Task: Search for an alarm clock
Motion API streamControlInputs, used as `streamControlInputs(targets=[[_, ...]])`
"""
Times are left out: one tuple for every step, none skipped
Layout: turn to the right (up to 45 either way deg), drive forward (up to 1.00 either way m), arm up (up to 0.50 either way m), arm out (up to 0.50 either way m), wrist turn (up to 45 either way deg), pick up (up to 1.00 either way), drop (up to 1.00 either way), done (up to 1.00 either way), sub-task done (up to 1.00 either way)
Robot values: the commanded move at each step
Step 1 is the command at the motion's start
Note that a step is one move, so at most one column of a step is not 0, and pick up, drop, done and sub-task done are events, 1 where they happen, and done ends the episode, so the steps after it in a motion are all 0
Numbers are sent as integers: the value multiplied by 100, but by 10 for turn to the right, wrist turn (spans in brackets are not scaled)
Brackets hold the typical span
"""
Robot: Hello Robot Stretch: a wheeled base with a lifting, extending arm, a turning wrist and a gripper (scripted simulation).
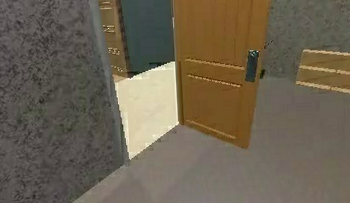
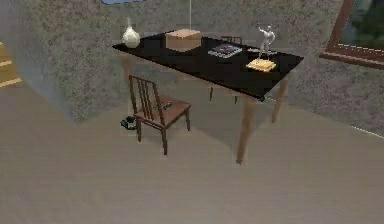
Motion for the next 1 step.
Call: streamControlInputs(targets=[[0, 100, 0, 0, 0, 0, 0, 0, 0]])
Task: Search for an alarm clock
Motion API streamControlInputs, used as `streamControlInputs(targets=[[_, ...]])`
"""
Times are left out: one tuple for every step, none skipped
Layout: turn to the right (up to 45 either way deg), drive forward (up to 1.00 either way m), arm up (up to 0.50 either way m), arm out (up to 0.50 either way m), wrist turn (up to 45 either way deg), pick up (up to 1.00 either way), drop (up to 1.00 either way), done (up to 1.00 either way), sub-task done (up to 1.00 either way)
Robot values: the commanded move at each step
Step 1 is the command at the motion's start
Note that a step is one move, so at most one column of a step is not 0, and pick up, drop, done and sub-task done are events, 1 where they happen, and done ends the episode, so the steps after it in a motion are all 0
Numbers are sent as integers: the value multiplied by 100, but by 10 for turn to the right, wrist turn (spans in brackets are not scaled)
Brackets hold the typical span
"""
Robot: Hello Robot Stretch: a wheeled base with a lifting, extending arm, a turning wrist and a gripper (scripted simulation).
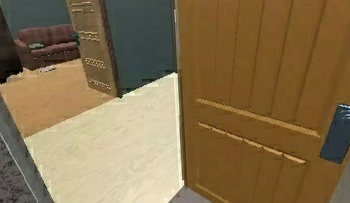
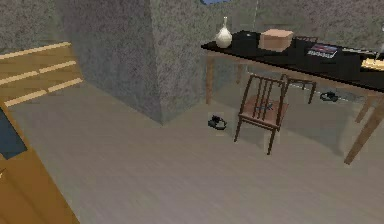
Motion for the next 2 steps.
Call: streamControlInputs(targets=[[-30, 0, 0, 0, 0, 0, 0, 0, 0], [0, 80, 0, 0, 0, 0, 0, 0, 0]])
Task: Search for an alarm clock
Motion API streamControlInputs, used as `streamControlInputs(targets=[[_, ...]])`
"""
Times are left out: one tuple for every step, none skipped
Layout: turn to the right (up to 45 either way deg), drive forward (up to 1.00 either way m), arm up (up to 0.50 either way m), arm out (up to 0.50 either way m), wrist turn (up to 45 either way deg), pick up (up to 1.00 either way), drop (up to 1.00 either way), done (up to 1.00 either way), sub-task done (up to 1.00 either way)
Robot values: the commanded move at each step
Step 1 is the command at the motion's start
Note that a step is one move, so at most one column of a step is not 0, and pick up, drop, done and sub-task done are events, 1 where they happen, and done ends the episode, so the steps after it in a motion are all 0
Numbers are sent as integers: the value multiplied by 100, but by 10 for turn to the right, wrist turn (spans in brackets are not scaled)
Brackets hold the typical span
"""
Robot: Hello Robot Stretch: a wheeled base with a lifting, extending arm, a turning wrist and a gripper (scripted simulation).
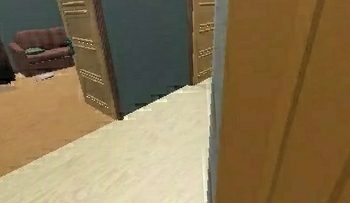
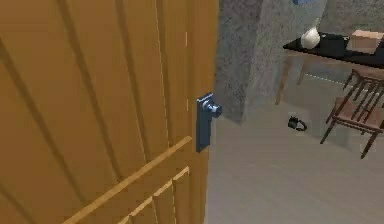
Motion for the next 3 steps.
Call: streamControlInputs(targets=[[-450, 0, 0, 0, 0, 0, 0, 0, 0], [0, 45, 0, 0, 0, 0, 0, 0, 0], [450, 0, 0, 0, 0, 0, 0, 0, 0]])
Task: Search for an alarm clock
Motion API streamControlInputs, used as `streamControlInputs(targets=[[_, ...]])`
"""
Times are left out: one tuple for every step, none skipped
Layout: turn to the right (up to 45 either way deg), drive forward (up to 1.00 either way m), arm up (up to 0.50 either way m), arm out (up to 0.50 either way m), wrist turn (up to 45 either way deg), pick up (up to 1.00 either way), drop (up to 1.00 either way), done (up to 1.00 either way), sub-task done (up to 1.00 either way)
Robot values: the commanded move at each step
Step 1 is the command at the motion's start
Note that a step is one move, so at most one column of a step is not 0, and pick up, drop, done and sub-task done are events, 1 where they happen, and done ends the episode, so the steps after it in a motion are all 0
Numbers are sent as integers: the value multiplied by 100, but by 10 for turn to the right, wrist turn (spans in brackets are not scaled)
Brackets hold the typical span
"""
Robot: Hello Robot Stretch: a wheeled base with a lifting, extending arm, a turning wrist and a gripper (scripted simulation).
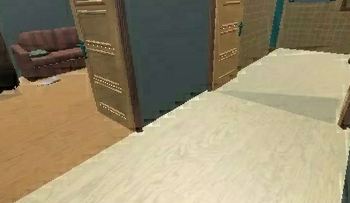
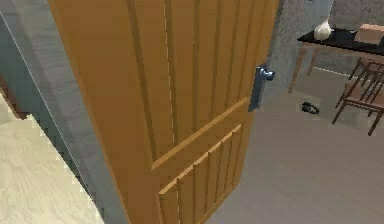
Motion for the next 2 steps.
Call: streamControlInputs(targets=[[60, 0, 0, 0, 0, 0, 0, 0, 0], [0, 35, 0, 0, 0, 0, 0, 0, 0]])
